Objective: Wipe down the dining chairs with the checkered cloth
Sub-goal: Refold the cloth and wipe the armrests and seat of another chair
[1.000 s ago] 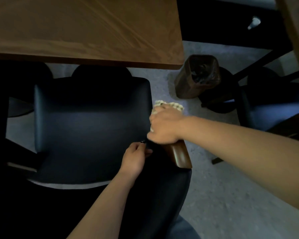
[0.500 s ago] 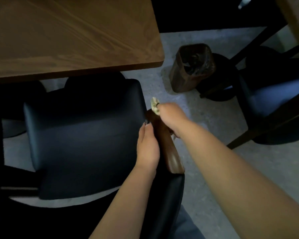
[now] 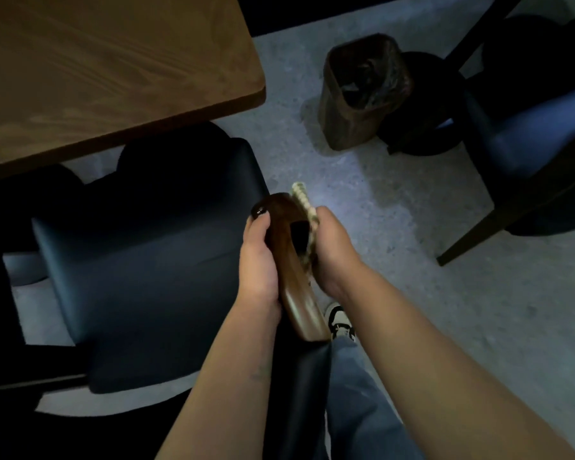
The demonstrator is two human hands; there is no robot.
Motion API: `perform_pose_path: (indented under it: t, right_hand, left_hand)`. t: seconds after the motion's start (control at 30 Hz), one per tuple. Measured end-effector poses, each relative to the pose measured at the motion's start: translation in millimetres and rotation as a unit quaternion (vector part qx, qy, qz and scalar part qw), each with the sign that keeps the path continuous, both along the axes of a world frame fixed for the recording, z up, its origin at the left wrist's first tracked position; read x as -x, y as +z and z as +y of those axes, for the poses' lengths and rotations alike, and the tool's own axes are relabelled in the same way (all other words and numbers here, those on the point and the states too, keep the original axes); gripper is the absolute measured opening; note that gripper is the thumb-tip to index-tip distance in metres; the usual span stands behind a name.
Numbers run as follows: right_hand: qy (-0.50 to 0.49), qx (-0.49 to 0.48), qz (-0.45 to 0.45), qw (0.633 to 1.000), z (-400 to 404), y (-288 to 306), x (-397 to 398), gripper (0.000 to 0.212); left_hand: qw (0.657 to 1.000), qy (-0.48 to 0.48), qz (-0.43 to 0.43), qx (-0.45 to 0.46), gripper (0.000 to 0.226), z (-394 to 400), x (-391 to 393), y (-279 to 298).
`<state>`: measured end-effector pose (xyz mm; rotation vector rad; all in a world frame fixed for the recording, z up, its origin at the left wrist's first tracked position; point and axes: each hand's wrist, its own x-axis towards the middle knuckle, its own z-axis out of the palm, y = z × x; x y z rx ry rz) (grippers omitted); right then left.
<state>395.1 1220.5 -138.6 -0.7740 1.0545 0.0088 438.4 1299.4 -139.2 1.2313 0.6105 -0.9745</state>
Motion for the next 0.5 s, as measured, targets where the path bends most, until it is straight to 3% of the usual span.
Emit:
perform_pose_path:
  t: [0.1,0.23,0.37,0.5]
  right_hand:
    - [0.056,0.078,-0.02,0.995,26.0,32.4,21.9,0.034]
    - [0.125,0.141,0.007,0.982,39.7,50.2,31.2,0.032]
    - [0.125,0.055,0.06,0.989,29.7,26.6,14.9,0.039]
    - [0.087,-0.016,0.031,0.996,30.3,-4.8,17.7,0.037]
  left_hand:
    - [1.0,-0.018,0.008,0.011,0.046,0.2,-0.6,2.8]
    - [0.999,-0.037,0.022,0.012,0.054,2.3,-2.7,8.1]
    - [0.999,-0.032,-0.005,-0.012,0.045,1.7,-2.0,6.6]
    - [0.998,-0.034,-0.005,-0.046,0.036,-0.1,-2.6,9.7]
